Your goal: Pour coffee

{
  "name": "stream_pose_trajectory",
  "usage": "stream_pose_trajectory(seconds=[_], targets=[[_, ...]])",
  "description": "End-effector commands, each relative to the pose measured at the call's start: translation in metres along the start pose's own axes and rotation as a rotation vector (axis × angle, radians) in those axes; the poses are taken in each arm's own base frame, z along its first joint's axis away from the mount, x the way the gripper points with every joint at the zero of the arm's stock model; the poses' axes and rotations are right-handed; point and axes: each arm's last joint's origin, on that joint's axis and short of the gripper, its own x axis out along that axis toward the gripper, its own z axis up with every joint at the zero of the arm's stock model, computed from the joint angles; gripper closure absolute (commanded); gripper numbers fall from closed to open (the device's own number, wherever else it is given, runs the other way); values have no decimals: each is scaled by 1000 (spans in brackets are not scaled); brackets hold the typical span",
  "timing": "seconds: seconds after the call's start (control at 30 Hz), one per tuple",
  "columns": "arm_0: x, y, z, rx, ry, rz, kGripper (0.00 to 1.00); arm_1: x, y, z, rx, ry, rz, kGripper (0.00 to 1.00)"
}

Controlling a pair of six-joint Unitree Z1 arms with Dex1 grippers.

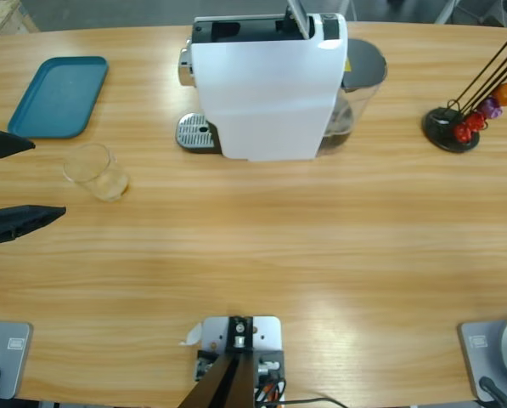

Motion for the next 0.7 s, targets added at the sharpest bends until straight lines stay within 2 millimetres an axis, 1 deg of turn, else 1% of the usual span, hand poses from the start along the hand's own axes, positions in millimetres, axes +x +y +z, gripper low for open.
stream_pose_trajectory(seconds=[0.03, 0.17, 0.37, 0.47, 0.57, 0.7], targets=[[-8, -1, -3, -12, -15, -6, 82, 71, -14, -62, -71, 176, -147, 1000], [-17, -1, -13, -13, -12, -5, 82, 97, -20, -81, -95, 205, -198, 1000], [-24, -2, -24, -14, 4, -6, 82, 124, -26, -96, -118, 244, -250, 1000], [-23, -2, -24, -14, 7, -6, 82, 135, -34, -106, -138, 286, -307, 1000], [-19, -2, -21, -13, 13, -7, 82, 139, -44, -115, -159, 332, -365, 1000], [-19, -2, -17, -12, 7, -6, 82, 149, -53, -134, -192, 385, -419, 1000]])
